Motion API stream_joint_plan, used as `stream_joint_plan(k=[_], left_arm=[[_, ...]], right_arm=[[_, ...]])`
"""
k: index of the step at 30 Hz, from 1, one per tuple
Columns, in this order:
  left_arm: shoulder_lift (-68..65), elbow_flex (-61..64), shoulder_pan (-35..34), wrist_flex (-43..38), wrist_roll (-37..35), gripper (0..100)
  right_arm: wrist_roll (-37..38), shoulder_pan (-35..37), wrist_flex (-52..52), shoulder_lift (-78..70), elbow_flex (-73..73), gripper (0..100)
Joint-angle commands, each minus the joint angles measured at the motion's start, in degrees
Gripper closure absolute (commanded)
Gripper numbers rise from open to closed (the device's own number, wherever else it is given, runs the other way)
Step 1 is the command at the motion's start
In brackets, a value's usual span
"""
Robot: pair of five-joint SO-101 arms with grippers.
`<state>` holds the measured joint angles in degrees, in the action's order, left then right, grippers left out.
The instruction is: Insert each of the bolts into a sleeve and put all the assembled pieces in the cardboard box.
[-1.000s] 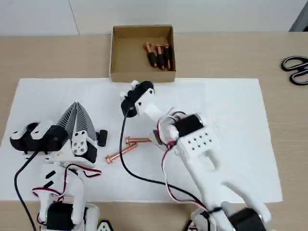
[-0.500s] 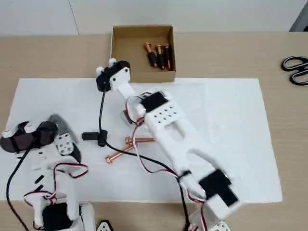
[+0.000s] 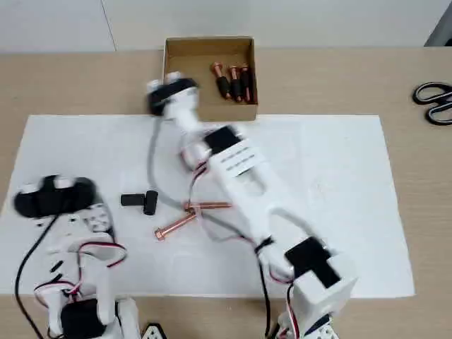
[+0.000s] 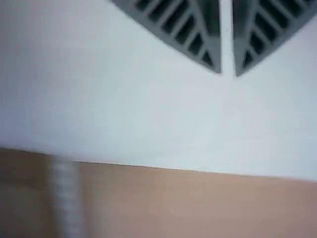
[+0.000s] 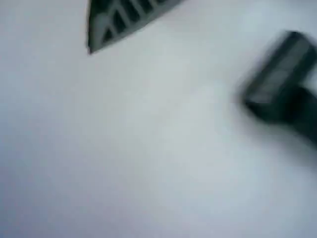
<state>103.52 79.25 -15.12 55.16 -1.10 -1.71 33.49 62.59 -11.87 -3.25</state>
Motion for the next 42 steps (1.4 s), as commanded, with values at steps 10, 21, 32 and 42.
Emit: stream_joint_plan(k=[10, 21, 32, 42], left_arm=[[-9.85, -14.81, 10.20, 2.99, -0.09, 99], [-48.18, -37.67, 15.47, 11.16, -8.18, 99], [-54.33, -40.66, 21.54, 13.36, -16.09, 99], [-71.30, -51.21, 21.71, 20.92, -16.00, 99]], right_arm=[[-4.92, -16.31, 12.53, 2.95, -2.73, 85.5], [-4.66, -16.57, 14.99, 44.62, 3.43, 85.5], [2.20, -23.25, 5.05, 76.62, 40.09, 85.4], [9.85, -27.65, 2.15, 79.52, 52.04, 85.4]])
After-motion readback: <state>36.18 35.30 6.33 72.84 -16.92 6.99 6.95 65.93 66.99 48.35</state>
